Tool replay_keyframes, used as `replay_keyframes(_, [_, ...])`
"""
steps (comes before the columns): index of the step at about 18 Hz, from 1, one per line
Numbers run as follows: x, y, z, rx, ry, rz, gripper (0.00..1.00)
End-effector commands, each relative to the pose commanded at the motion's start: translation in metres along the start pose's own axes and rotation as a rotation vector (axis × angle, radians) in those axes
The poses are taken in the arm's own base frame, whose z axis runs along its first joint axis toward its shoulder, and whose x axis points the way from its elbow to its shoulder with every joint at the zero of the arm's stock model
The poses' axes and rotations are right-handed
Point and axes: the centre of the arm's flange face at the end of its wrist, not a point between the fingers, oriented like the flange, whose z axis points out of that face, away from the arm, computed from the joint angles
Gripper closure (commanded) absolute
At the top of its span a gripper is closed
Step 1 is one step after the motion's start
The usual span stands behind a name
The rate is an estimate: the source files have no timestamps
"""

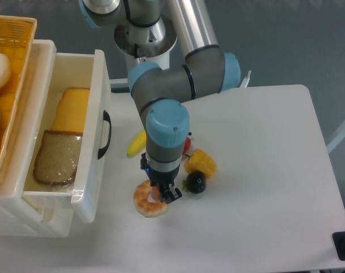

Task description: Pick up the egg

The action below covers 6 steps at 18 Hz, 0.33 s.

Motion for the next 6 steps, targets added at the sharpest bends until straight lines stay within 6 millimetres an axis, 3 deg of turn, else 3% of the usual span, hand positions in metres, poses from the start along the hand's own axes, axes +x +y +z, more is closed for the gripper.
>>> replay_keyframes(6, [0.0064,0.0029,0.0017,-0.005,0.008,-0.004,0.74])
